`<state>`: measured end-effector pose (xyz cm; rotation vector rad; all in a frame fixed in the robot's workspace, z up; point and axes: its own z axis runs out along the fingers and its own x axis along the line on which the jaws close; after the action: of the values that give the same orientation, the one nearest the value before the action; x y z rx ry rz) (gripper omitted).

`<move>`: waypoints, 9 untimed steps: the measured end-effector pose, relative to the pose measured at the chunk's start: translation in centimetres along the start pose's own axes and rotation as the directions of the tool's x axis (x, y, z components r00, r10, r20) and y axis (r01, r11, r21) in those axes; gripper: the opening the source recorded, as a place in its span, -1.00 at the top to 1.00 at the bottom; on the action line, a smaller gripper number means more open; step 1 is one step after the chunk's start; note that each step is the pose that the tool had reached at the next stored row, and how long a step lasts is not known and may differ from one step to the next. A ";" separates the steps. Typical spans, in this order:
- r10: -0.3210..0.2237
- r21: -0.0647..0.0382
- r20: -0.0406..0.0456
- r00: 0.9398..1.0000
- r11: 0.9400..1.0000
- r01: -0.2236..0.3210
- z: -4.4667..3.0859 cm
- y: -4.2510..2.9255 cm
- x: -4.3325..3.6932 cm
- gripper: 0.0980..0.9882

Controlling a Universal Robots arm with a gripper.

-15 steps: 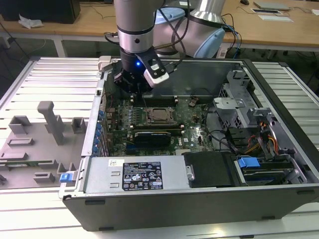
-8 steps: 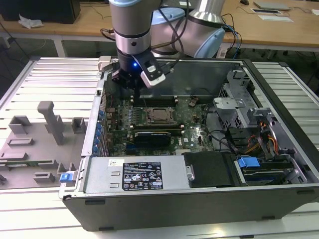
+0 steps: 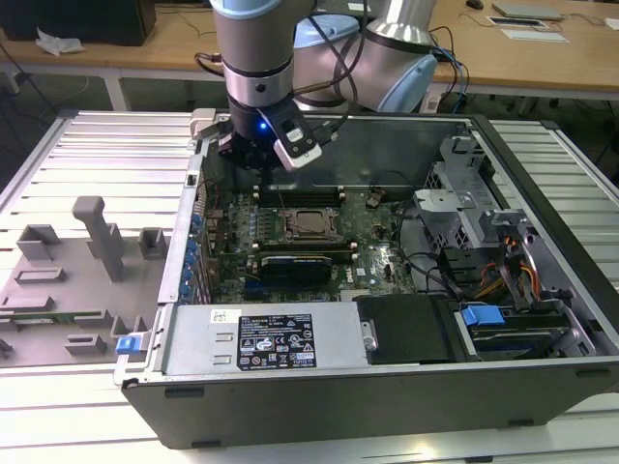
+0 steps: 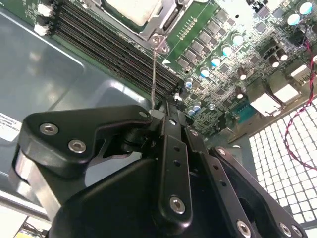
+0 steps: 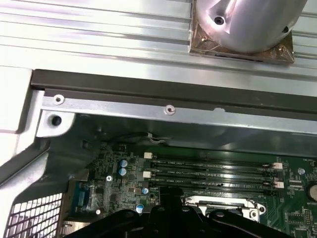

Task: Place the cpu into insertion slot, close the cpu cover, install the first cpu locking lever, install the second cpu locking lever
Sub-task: 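Install the first cpu locking lever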

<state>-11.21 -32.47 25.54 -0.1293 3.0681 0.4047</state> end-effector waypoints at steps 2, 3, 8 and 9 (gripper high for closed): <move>0.000 0.000 0.000 1.000 1.000 0.000 0.01 -0.04 -0.44 0.98; 0.000 0.000 0.000 1.000 1.000 0.000 0.03 -0.07 -0.81 0.98; 0.000 0.000 0.000 1.000 1.000 0.000 0.13 -0.24 -2.54 0.98; 0.000 0.000 0.000 1.000 1.000 0.000 0.14 -0.27 -2.93 0.98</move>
<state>-8.27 -32.46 25.49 -0.1292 3.0681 0.4046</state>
